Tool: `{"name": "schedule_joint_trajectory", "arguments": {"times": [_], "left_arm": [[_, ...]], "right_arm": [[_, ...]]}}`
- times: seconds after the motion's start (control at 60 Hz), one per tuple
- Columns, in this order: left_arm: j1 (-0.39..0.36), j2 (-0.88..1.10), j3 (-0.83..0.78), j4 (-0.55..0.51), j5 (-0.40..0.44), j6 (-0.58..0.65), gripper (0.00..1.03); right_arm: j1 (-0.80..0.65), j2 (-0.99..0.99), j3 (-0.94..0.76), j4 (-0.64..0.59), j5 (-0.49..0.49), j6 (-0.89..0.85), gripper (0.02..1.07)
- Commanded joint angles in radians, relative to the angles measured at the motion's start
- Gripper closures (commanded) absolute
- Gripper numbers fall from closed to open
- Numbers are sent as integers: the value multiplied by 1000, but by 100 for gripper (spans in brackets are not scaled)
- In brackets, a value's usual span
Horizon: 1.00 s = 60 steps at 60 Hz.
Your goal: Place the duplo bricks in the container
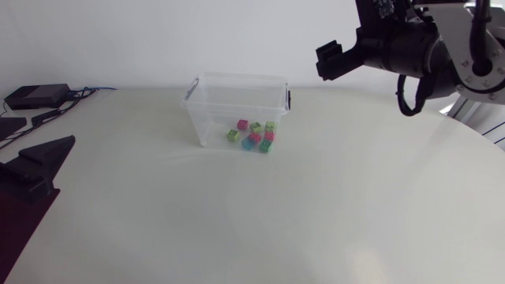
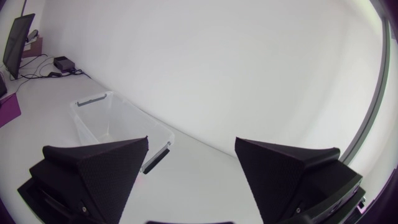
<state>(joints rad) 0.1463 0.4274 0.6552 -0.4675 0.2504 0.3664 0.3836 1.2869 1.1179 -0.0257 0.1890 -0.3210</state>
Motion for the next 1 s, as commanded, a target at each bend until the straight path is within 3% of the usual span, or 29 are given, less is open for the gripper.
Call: {"name": "schedule_joint_trajectory", "arguments": {"times": [0.0,0.183,0.55,0.983], "left_arm": [[24,-39,-54,29,-10,3,5],[61,-179,-161,112,-10,-110,5],[142,-285,-330,299,-13,-213,4],[4,-352,-486,380,-126,-286,4]], "right_arm": [[-14,-112,-132,-2,26,-12,6],[-84,-370,-382,3,47,-10,6],[-315,-784,-762,70,27,-39,6],[-348,-1027,-934,49,-76,133,6]]}}
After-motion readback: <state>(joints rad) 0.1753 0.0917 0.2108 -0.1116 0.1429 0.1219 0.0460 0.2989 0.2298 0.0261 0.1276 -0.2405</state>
